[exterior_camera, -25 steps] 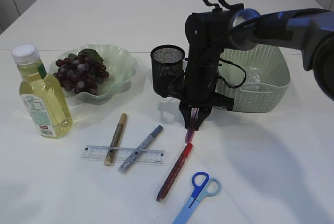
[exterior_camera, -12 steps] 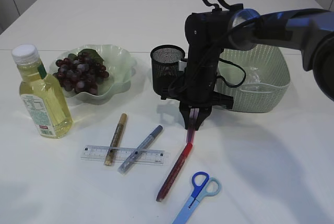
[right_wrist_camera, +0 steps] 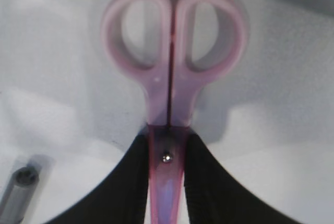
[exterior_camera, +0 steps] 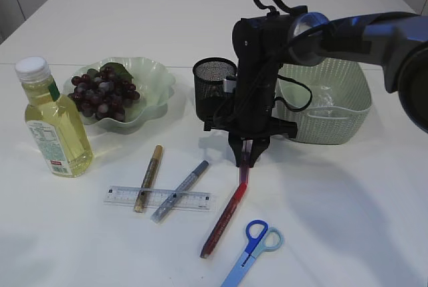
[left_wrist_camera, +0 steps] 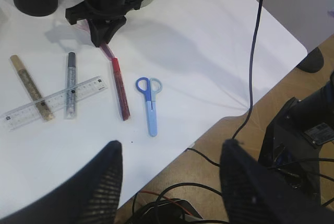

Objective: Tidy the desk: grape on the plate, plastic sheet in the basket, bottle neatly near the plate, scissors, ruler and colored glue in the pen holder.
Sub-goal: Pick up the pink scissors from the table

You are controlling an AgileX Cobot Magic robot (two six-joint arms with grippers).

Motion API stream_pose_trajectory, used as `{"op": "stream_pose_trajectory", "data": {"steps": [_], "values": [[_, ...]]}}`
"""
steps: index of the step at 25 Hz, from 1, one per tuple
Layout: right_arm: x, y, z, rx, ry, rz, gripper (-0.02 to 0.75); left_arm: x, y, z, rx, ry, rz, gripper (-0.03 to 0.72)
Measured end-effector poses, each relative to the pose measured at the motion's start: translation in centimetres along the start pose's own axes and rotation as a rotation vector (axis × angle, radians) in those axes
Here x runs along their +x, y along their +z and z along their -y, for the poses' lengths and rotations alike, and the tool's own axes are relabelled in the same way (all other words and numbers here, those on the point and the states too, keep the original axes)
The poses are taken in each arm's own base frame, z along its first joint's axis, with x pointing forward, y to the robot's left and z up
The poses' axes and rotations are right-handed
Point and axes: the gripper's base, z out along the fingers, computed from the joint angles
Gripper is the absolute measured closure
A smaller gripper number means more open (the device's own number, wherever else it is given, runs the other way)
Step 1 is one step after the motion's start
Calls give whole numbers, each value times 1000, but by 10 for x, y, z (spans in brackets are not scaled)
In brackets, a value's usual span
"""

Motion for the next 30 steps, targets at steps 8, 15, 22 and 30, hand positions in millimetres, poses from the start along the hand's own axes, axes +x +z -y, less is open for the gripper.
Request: {"op": "stream_pose_trajectory", "data": {"steps": [8,15,22,30], "values": [[0,0,-1,2,-41,1,557,0,0,0,0,0,0,255],[1,-1,-1,11,-67,7,557,0,0,0,0,0,0,255],[2,-3,-2,21,-116,18,558,0,0,0,0,0,0,255],[3,-12,-4,43,-167,50,558,0,0,0,0,0,0,255]]}}
